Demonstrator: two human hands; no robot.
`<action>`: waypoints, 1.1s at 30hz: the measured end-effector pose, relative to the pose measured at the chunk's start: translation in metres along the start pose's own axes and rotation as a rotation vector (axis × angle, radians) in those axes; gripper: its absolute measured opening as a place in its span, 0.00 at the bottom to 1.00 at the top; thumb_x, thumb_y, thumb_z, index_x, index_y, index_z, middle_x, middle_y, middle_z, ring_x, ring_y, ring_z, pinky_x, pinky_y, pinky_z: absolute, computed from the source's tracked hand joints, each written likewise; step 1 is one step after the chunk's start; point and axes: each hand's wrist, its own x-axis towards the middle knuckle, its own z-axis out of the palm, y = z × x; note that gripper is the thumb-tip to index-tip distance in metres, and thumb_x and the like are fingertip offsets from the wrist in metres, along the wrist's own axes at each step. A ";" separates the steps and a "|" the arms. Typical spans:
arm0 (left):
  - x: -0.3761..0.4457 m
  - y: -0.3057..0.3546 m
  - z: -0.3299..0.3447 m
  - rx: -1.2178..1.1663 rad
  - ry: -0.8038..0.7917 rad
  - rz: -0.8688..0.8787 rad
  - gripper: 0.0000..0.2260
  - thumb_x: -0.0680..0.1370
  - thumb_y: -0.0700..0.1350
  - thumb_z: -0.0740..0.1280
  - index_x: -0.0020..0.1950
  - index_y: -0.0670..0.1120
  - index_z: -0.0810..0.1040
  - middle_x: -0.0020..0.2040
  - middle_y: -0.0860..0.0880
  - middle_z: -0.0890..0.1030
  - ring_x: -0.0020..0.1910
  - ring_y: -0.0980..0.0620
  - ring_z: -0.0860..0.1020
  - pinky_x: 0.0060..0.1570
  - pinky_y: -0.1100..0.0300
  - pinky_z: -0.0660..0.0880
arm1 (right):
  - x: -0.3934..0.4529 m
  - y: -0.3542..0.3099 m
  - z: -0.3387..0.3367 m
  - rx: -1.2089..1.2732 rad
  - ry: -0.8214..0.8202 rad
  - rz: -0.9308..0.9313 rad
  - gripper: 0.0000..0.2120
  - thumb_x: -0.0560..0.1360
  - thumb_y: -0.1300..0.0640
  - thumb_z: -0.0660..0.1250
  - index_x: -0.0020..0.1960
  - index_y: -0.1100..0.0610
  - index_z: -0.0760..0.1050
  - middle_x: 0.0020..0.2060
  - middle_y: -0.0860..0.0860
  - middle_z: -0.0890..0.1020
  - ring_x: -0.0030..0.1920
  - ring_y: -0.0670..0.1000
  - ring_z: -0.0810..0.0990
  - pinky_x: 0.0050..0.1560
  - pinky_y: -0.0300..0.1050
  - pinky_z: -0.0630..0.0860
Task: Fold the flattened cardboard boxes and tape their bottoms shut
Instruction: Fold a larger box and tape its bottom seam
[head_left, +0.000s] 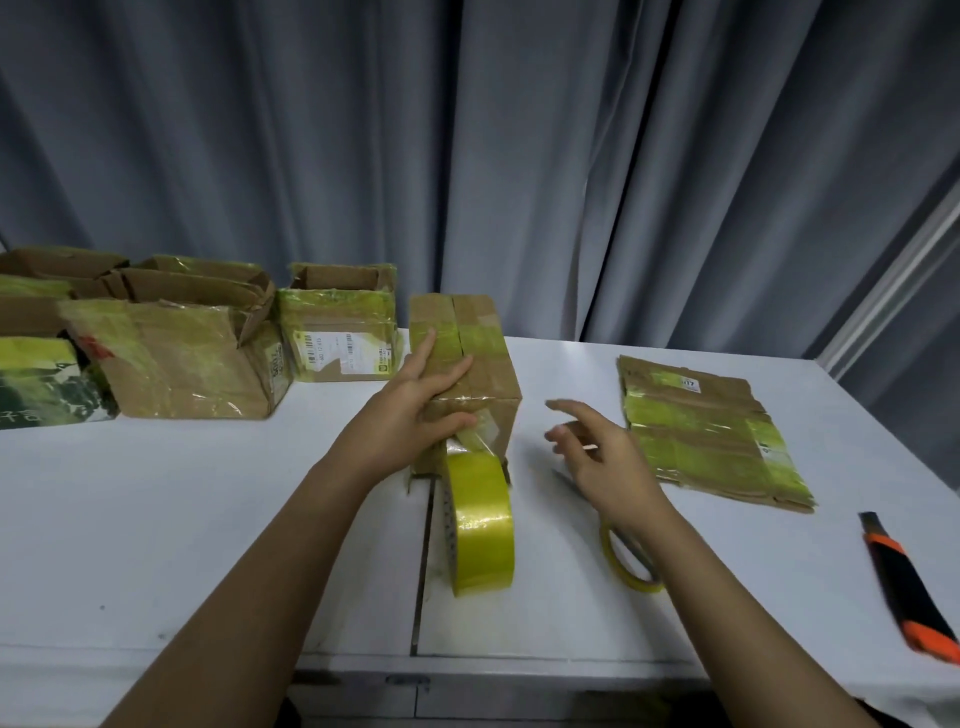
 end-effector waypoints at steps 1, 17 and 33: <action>-0.001 0.001 0.000 0.002 0.010 -0.003 0.29 0.75 0.48 0.70 0.73 0.56 0.64 0.78 0.55 0.44 0.76 0.55 0.50 0.70 0.61 0.57 | -0.006 0.013 -0.010 -0.137 0.030 0.064 0.09 0.78 0.59 0.62 0.54 0.49 0.78 0.42 0.50 0.84 0.44 0.51 0.81 0.46 0.46 0.78; -0.015 0.017 0.006 0.102 0.191 0.085 0.30 0.75 0.48 0.70 0.74 0.56 0.62 0.78 0.52 0.44 0.77 0.44 0.50 0.70 0.44 0.63 | -0.065 0.030 -0.047 -0.485 -0.028 0.420 0.16 0.77 0.43 0.63 0.41 0.55 0.69 0.41 0.53 0.78 0.43 0.56 0.76 0.40 0.46 0.68; -0.018 0.001 0.007 0.023 0.362 -0.107 0.27 0.75 0.51 0.69 0.73 0.54 0.65 0.79 0.48 0.46 0.76 0.47 0.54 0.69 0.53 0.62 | -0.056 -0.044 0.046 0.537 -0.042 0.433 0.22 0.64 0.55 0.81 0.47 0.54 0.70 0.42 0.56 0.76 0.41 0.52 0.77 0.46 0.50 0.75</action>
